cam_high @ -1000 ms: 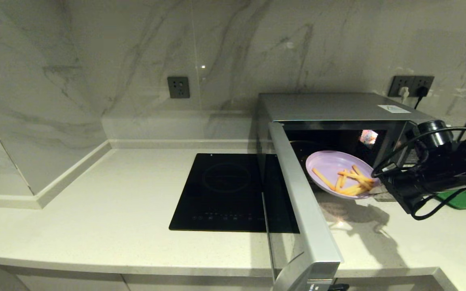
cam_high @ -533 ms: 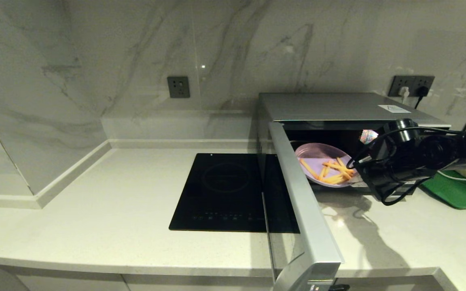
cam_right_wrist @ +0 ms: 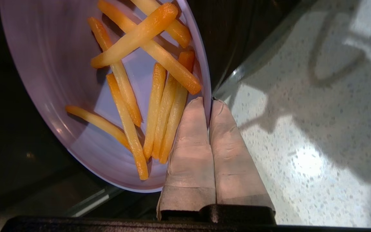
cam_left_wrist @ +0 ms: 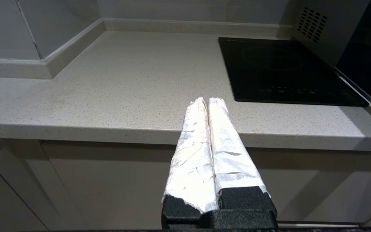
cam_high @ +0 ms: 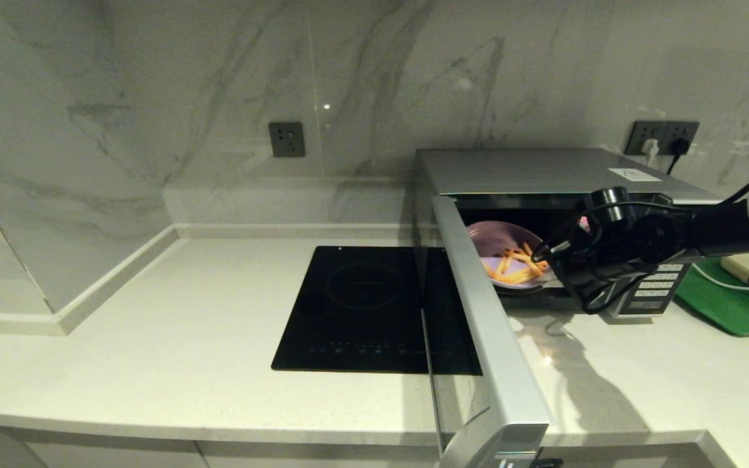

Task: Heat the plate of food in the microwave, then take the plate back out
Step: Put the plate in the microwave oven

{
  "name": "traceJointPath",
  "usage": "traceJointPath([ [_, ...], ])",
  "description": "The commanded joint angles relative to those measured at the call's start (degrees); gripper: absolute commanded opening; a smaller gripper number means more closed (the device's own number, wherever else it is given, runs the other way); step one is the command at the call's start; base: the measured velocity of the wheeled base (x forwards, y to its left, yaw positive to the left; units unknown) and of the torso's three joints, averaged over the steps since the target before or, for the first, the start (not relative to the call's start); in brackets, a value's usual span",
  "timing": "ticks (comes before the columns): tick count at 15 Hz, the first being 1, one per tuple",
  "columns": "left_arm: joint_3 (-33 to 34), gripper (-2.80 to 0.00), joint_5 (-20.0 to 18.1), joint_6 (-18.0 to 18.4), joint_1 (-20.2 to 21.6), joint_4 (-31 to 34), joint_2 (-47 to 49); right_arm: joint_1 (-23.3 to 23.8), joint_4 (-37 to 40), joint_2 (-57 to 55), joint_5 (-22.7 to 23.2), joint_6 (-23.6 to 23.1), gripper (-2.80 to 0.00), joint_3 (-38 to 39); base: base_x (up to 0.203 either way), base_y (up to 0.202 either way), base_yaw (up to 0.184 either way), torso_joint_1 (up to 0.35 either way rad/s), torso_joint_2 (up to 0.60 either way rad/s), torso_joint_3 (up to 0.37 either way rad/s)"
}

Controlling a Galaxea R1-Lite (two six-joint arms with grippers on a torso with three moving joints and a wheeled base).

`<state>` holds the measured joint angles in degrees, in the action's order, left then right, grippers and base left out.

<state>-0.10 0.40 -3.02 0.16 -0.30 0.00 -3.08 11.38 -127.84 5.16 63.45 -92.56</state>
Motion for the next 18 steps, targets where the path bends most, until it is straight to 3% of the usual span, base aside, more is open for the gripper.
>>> traceJointPath([
  [1, 0.0, -2.8, 0.0, -0.1, 0.0, 0.0, 0.0, -0.1, 2.1, -2.3, -0.6, 0.4, -2.8, -3.7, 0.0, 0.0, 0.0, 0.0, 0.0, 0.0],
  [10, 0.0, -2.8, 0.0, -0.1, 0.0, 0.0, 0.0, -0.3, 7.6, -8.2, -2.8, 2.1, -2.8, -13.8, 0.0, 0.0, 0.0, 0.0, 0.0, 0.0],
  [18, 0.0, -2.8, 0.0, -0.1, 0.0, 0.0, 0.0, -1.3, 8.7, -9.0, -2.8, 2.4, -2.8, -16.7, 0.0, 0.0, 0.0, 0.0, 0.0, 0.0],
])
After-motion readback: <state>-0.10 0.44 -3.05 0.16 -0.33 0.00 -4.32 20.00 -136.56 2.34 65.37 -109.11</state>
